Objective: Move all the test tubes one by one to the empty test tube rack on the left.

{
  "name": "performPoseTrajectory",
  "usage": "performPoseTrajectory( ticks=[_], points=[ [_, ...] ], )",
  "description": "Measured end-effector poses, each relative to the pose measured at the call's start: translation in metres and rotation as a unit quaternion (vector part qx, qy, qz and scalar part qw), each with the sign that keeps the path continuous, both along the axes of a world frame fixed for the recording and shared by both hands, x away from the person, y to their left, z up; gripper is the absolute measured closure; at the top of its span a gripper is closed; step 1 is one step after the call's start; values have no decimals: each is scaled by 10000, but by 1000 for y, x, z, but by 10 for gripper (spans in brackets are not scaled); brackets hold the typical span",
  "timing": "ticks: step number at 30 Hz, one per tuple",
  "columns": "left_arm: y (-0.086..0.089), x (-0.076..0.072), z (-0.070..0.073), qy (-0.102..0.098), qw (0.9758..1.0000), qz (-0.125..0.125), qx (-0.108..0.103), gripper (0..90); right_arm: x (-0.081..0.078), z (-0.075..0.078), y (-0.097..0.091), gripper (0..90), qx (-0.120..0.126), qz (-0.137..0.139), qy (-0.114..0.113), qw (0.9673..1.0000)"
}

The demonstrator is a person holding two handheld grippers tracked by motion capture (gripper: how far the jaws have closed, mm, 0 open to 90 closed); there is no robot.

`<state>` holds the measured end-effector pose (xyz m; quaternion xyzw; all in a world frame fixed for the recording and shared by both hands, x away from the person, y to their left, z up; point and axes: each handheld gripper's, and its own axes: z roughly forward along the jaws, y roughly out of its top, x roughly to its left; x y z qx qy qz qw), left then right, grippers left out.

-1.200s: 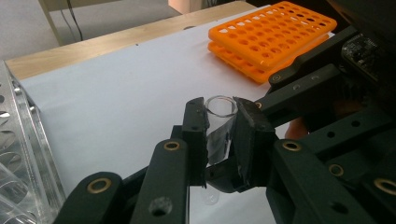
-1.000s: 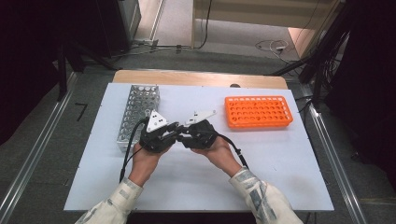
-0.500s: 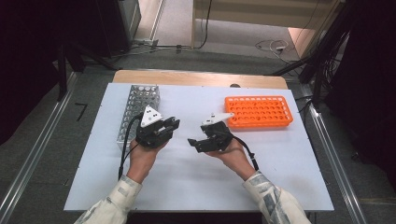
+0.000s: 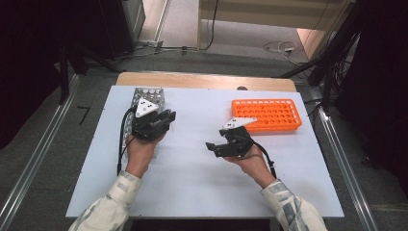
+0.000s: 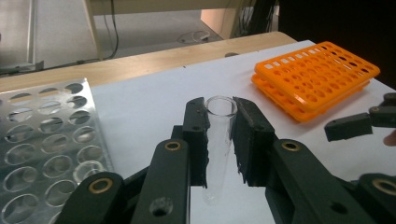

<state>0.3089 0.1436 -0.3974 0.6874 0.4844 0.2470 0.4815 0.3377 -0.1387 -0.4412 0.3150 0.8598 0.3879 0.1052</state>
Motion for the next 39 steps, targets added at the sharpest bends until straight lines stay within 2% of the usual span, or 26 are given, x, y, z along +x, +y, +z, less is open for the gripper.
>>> performPoseTrajectory(
  ticks=[5, 13, 24, 33, 39],
  points=[
    [9, 5, 4, 30, 9999, 117, -95, 753, 0, 0, -3, 252, -25, -16, -9, 10000],
    [17, 12, 10, 0, 9996, 263, -126, 753, 1, 1, -4, 252, 7, -28, -47, 10000],
    [22, 24, 14, -48, 9986, 526, -22, 754, 1, 4, -8, 252, 66, -61, -49, 9999],
    [35, 31, 13, -41, 9962, 873, 51, 753, 1, 4, -9, 252, 80, -61, -64, 9999],
    [41, 33, 11, -45, 9949, 1001, 127, 753, 1, 5, -10, 253, 95, -87, -50, 9999]
  ],
)
